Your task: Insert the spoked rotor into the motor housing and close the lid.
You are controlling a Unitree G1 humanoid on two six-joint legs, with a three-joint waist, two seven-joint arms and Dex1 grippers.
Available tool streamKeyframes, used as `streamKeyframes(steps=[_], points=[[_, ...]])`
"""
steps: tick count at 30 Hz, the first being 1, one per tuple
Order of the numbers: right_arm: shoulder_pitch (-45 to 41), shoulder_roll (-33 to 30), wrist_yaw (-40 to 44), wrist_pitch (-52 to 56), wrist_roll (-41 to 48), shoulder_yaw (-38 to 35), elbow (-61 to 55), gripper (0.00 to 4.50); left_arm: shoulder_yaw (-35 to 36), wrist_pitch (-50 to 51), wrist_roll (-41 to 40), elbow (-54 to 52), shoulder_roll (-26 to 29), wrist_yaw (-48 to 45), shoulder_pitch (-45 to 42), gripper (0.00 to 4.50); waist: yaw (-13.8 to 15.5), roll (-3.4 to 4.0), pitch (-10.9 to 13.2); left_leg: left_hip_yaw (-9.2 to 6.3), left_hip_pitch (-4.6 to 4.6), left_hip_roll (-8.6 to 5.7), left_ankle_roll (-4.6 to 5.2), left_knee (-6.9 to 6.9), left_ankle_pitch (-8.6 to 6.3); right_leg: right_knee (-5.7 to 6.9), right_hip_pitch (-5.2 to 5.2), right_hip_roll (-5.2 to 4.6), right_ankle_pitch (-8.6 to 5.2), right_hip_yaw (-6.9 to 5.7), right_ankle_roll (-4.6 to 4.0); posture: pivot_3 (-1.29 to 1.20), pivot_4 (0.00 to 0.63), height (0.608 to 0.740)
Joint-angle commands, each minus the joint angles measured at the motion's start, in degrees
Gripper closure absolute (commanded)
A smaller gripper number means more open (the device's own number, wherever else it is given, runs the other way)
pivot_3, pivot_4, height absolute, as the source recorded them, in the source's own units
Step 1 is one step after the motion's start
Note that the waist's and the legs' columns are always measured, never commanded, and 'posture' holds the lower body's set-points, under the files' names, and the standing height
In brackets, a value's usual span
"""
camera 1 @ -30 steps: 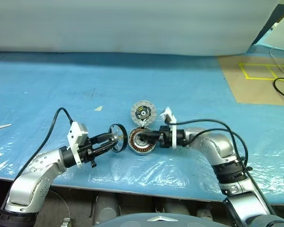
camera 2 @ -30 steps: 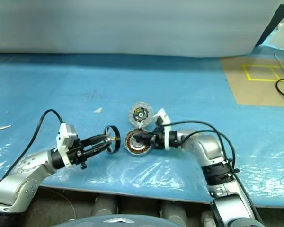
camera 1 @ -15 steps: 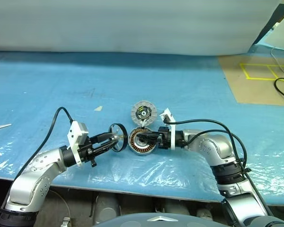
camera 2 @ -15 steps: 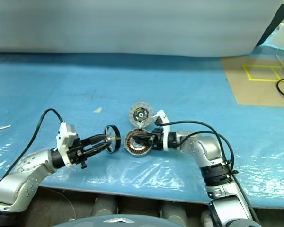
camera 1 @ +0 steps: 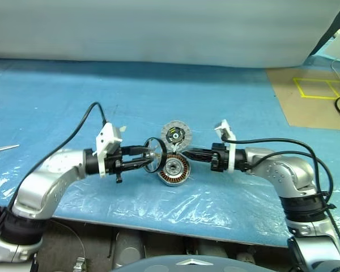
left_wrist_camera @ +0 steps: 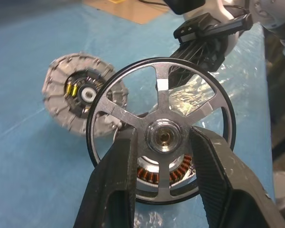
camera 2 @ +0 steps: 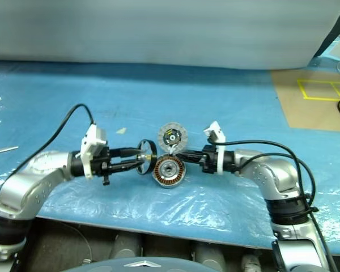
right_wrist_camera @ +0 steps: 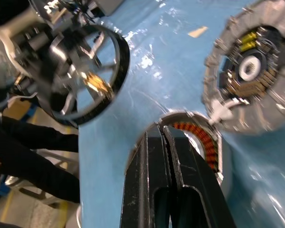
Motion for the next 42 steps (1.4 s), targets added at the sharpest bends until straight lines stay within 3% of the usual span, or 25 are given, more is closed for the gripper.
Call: streamKeyframes(steps=[1, 5, 10, 21, 42], points=[[4.20, -1.91, -0.16, 0.09, 2.18, -2.13, -6.22, 4.50, -4.41, 1.88, 0.96, 1.98, 0.12, -3.61, -5.32, 3.11, -0.11, 0.00, 0.00, 0.00, 0.00, 0.00, 0.00, 0.00, 0.00, 0.00, -0.01, 0.00, 0.01, 0.01, 0.01, 0.00, 0.150, 0.740], [9.73, -1.88, -3.63, 2.20, 5.36, -4.70, -12.73, 4.50, -12.07, -2.18, 8.37, 7.03, 2.15, -9.91, -10.18, 3.11, -0.66, 0.01, 0.00, 0.02, -0.05, 0.01, -0.04, -0.10, -0.02, 0.03, -0.02, 0.04, 0.03, 0.04, 0.04, 0.00, 0.150, 0.740], [13.35, -0.78, -8.61, 3.78, 8.41, -8.07, -15.65, 4.50, -16.59, -3.47, 14.00, 13.03, 1.83, -13.32, -16.53, 3.11, -0.08, 0.02, 0.01, -0.02, -0.02, -0.01, -0.03, -0.03, -0.02, -0.03, -0.05, 0.01, 0.02, 0.02, 0.04, 0.00, 0.150, 0.740], [15.95, -2.16, -11.52, 2.58, 9.01, -8.34, -16.19, 4.50, -15.47, -4.92, 14.96, 16.59, -3.43, -15.07, -18.57, 3.11, 0.03, 0.02, 0.01, -0.05, -0.06, -0.08, -0.03, -0.03, -0.01, 0.00, -0.01, -0.05, 0.02, 0.00, 0.04, 0.00, 0.150, 0.740], [15.65, -2.69, -12.76, 0.23, 6.83, -5.61, -14.84, 4.50, -16.45, -10.03, 19.06, 20.19, -5.61, -16.42, -16.70, 3.11, 0.14, 0.02, 0.01, -0.09, -0.09, -0.09, -0.02, -0.02, -0.01, -0.02, -0.01, -0.06, 0.02, -0.01, 0.04, 0.00, 0.150, 0.740]])
